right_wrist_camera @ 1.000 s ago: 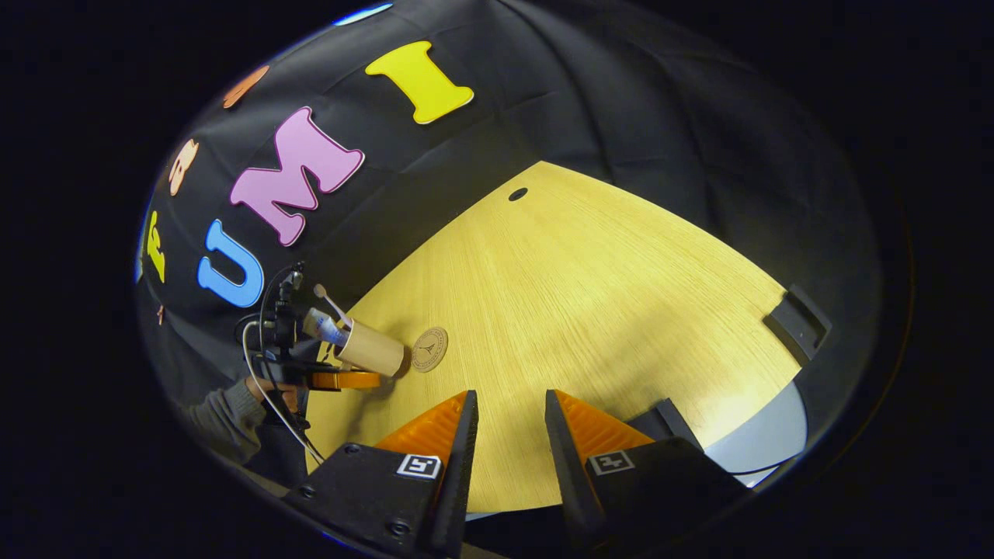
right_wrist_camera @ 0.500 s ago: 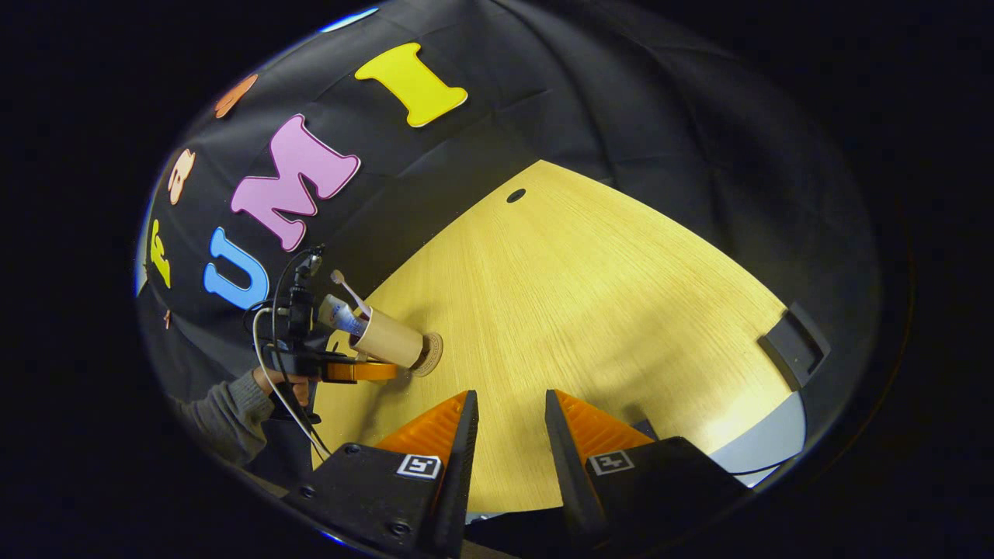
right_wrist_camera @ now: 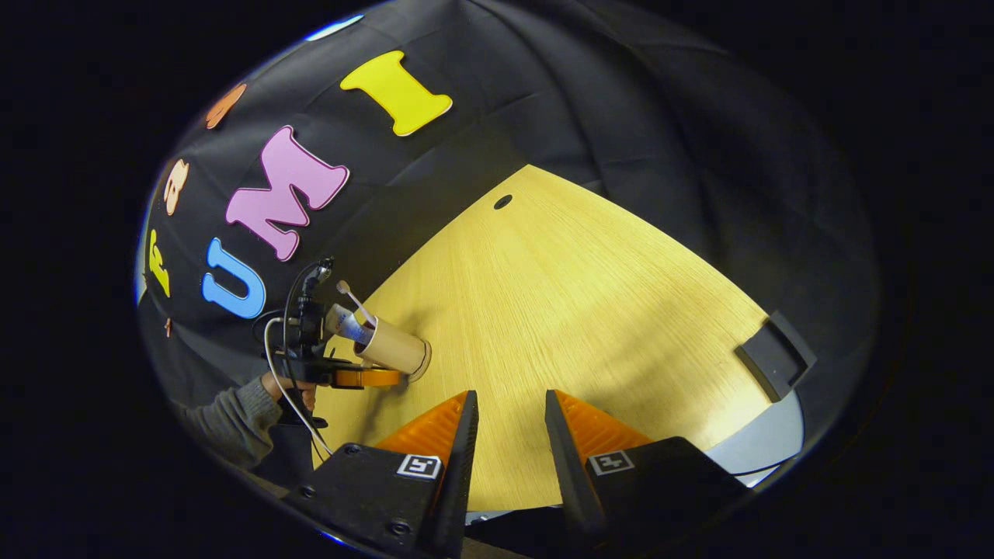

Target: Put the toothbrush and toothpaste on the desktop into the cup, then pick up the cup and place it on the coaster on the desktop.

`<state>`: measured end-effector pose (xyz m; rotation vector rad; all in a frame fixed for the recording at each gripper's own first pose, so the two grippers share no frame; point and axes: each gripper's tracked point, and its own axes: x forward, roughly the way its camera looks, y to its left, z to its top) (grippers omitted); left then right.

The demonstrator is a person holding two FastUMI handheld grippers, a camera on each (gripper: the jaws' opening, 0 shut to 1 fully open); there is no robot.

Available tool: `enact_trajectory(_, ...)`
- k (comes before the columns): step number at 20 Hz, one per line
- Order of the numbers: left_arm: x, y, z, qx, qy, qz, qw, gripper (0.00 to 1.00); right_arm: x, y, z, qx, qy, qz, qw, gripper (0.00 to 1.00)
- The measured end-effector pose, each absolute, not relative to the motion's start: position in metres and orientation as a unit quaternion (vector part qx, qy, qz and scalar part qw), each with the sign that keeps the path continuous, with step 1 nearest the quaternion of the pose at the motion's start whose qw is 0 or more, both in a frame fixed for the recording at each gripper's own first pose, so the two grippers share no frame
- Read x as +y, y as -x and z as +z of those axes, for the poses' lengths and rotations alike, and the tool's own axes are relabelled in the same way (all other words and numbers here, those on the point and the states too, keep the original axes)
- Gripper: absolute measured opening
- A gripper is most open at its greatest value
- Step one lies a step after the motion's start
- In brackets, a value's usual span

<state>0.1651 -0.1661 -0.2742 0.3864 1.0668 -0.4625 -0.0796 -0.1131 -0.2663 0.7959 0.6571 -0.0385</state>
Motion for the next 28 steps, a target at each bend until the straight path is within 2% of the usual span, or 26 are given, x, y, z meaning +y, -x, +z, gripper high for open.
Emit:
enact_trajectory(1, -0.166, -0.166, -0.275, 0.502, -0.181, -0.217, 0.817, 0.36, -0.113, 0.08, -0.267, 0.314, -0.38, -0.017, 0.87, 0.54)
enact_trajectory(2, -0.165, -0.166, -0.274, 0.504, -0.181, -0.217, 0.816, 0.36, -0.112, 0.08, -0.267, 0.316, -0.38, -0.016, 0.869, 0.54)
enact_trajectory(3, -0.166, -0.168, -0.275, 0.504, -0.18, -0.217, 0.817, 0.31, -0.112, 0.081, -0.268, 0.316, -0.379, -0.016, 0.869, 0.54)
enact_trajectory(4, -0.165, -0.169, -0.276, 0.504, -0.178, -0.216, 0.817, 0.31, -0.112, 0.08, -0.267, 0.317, -0.38, -0.015, 0.869, 0.54)
enact_trajectory(5, -0.162, -0.168, -0.274, 0.504, -0.177, -0.216, 0.817, 0.36, -0.111, 0.08, -0.267, 0.316, -0.38, -0.015, 0.869, 0.54)
enact_trajectory(6, -0.165, -0.165, -0.274, 0.501, -0.177, -0.217, 0.819, 0.37, -0.111, 0.079, -0.267, 0.316, -0.38, -0.014, 0.869, 0.54)
enact_trajectory(7, -0.166, -0.163, -0.272, 0.498, -0.178, -0.219, 0.82, 0.33, -0.11, 0.079, -0.267, 0.316, -0.38, -0.015, 0.869, 0.54)
enact_trajectory(10, -0.167, -0.163, -0.263, 0.483, -0.176, -0.223, 0.829, 0.46, -0.106, 0.078, -0.266, 0.316, -0.381, -0.013, 0.869, 0.54)
enact_trajectory(12, -0.166, -0.16, -0.256, 0.475, -0.176, -0.221, 0.833, 0.69, -0.103, 0.077, -0.265, 0.315, -0.379, -0.011, 0.87, 0.54)
enact_trajectory(13, -0.164, -0.156, -0.251, 0.472, -0.175, -0.221, 0.836, 0.7, -0.102, 0.075, -0.264, 0.314, -0.379, -0.009, 0.87, 0.54)
enact_trajectory(14, -0.162, -0.153, -0.245, 0.466, -0.171, -0.222, 0.839, 0.7, -0.098, 0.074, -0.261, 0.312, -0.38, -0.006, 0.871, 0.37)
enact_trajectory(15, -0.162, -0.149, -0.239, 0.459, -0.163, -0.223, 0.844, 0.71, -0.093, 0.072, -0.26, 0.311, -0.378, -0.002, 0.872, 0.54)
enact_trajectory(16, -0.16, -0.145, -0.233, 0.452, -0.155, -0.224, 0.849, 0.71, -0.088, 0.07, -0.258, 0.312, -0.374, 0.005, 0.873, 0.37)
enact_trajectory(17, -0.157, -0.141, -0.226, 0.446, -0.146, -0.225, 0.854, 0.71, -0.081, 0.069, -0.258, 0.314, -0.369, 0.012, 0.875, 0.55)
enact_trajectory(18, -0.154, -0.136, -0.219, 0.439, -0.139, -0.225, 0.859, 0.72, -0.074, 0.068, -0.256, 0.314, -0.366, 0.019, 0.876, 0.59)
enact_trajectory(28, -0.093, -0.087, -0.162, 0.358, -0.045, -0.194, 0.912, 0.73, 0.013, 0.039, -0.221, 0.326, -0.341, 0.097, 0.876, 0.64)
